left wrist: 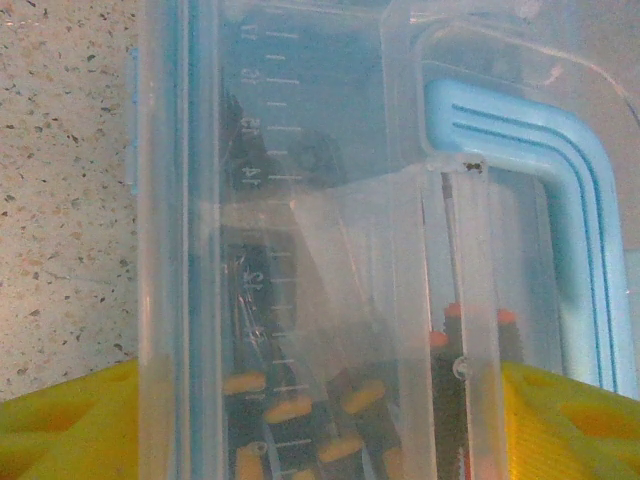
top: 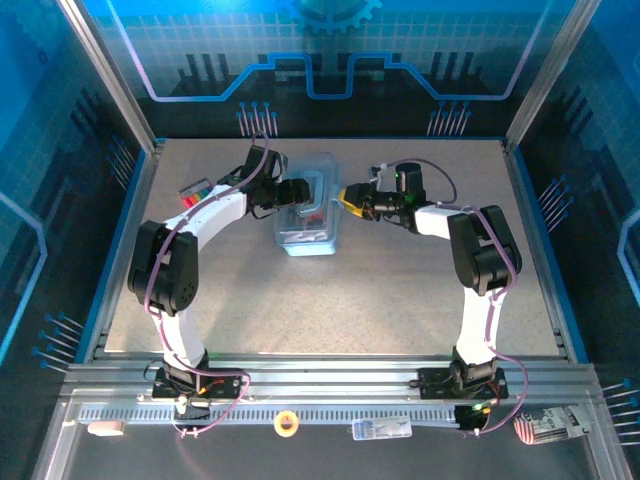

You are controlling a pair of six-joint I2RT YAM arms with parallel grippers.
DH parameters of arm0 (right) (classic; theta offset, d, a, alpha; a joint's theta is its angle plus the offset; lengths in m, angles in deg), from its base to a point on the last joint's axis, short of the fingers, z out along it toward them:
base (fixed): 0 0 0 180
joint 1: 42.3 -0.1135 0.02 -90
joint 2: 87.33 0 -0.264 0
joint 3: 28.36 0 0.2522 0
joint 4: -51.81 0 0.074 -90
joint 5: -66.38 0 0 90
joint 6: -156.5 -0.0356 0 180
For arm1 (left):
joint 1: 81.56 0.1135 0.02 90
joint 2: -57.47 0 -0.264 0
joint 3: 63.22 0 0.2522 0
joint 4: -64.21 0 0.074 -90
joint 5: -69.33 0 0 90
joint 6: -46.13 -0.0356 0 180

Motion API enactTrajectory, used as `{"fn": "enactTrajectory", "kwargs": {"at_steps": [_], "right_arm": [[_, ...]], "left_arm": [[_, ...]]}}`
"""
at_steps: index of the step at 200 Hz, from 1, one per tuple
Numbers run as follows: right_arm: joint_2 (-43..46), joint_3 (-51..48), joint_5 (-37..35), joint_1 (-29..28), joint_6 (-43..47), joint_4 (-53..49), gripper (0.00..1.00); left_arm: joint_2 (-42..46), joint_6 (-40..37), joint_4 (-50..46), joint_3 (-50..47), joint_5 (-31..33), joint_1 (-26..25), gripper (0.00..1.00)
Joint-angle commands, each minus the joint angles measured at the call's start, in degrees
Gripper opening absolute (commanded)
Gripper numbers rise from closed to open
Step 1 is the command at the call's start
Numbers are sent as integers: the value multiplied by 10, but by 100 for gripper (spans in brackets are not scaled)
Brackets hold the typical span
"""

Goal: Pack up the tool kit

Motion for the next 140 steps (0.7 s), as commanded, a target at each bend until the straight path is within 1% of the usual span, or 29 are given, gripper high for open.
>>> {"fn": "enactTrajectory", "kwargs": {"at_steps": [1, 46, 99, 140], "right_arm": [[-16, -1, 2, 3, 4, 13, 51], [-20, -8, 4, 8, -2, 25, 51], [-34, -8, 5, 11, -7, 36, 49], [-46, -3, 2, 10, -5, 28, 48]], "left_arm": [[-81, 6, -130, -52, -7, -6, 35], [-83, 7, -128, -52, -9, -6, 34], [-83, 6, -128, -52, -10, -7, 35], [-84, 6, -128, -51, -10, -8, 34]]}}
